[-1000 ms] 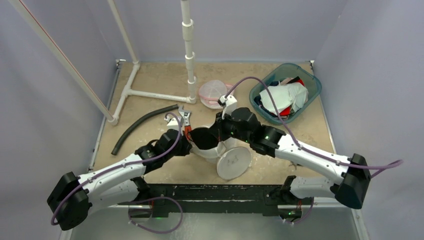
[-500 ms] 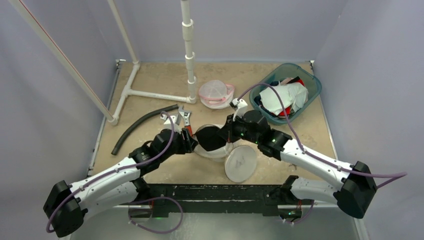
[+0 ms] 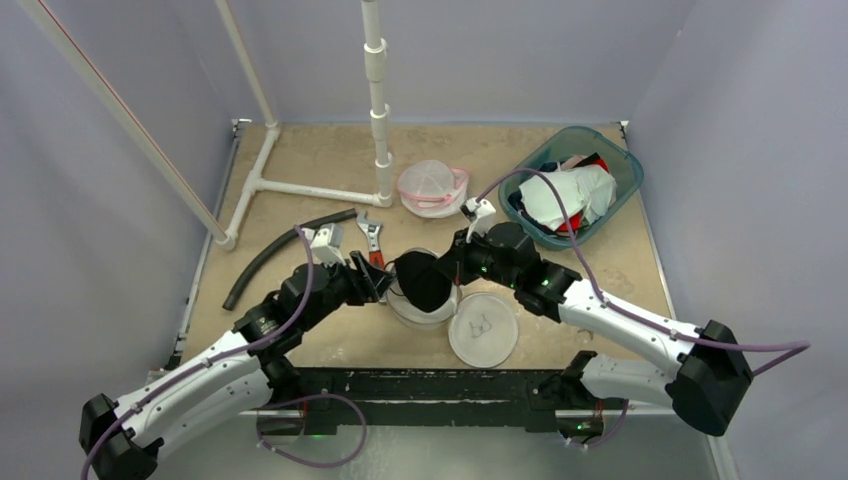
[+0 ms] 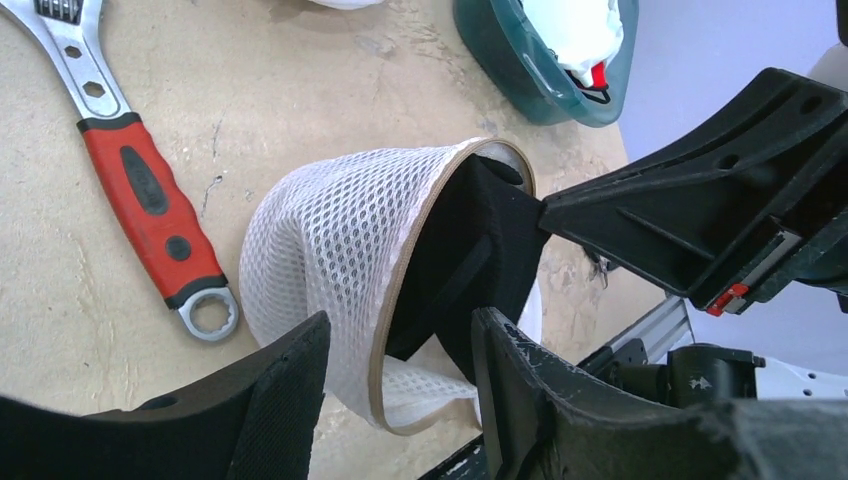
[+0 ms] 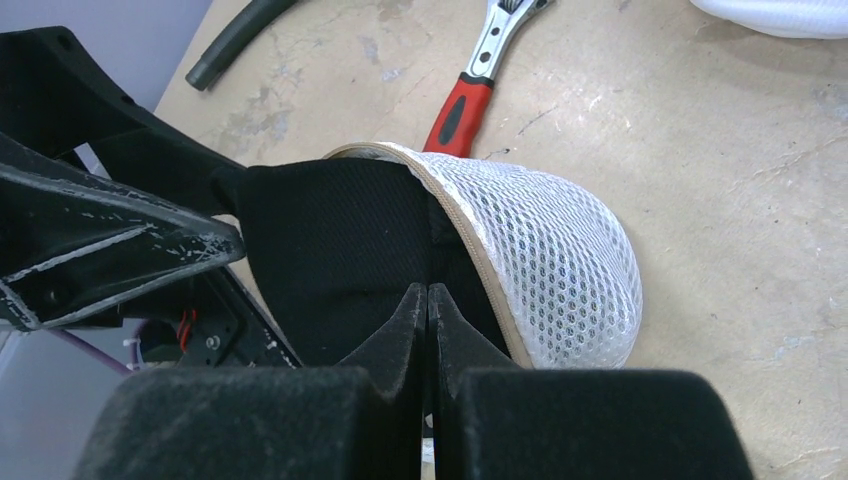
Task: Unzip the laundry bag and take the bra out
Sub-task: Pick up the bra from the laundry bag.
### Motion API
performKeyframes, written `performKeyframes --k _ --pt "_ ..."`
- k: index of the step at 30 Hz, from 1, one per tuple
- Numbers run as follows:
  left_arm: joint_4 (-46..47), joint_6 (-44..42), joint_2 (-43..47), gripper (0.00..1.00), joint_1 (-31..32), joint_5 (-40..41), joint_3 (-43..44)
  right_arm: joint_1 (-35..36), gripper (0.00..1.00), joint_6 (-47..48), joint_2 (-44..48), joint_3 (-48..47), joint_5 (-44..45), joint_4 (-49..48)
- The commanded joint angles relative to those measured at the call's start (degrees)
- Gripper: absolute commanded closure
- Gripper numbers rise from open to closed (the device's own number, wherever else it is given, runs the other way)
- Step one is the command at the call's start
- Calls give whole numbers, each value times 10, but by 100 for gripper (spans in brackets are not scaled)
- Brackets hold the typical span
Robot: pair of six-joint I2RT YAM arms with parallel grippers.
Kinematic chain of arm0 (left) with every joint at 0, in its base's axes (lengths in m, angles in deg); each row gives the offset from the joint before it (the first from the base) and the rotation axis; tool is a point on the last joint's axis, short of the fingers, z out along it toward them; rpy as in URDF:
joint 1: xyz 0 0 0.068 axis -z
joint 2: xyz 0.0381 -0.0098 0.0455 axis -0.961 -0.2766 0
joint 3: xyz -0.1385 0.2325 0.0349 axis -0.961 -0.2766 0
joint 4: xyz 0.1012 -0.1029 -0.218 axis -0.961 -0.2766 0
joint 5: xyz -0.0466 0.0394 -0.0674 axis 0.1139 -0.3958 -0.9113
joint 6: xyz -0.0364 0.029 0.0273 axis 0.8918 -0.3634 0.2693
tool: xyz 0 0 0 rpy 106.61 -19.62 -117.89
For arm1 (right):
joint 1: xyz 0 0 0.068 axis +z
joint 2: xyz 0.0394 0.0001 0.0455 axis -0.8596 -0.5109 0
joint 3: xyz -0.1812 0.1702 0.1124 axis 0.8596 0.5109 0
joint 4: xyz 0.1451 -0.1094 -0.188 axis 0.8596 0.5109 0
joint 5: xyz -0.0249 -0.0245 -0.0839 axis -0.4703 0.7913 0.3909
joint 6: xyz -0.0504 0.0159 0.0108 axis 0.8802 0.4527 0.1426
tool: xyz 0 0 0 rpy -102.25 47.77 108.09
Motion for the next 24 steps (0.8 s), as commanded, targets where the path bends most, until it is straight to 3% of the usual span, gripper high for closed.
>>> performKeyframes --k 1,7,11,15,24 --pt "-23 23 18 47 -2 17 27 -7 100 -2 5 7 -4 -31" --pt "-74 35 81 45 -2 81 22 -9 100 -7 1 15 -6 -44" --pt "-5 40 85 43 -1 23 7 -10 100 -7 2 16 -6 -44" --pt "74 56 24 43 -1 -55 1 -13 100 -7 2 15 -7 -43" --pt "157 73 -28 45 -1 -108 -30 -14 100 -9 13 20 -9 -40"
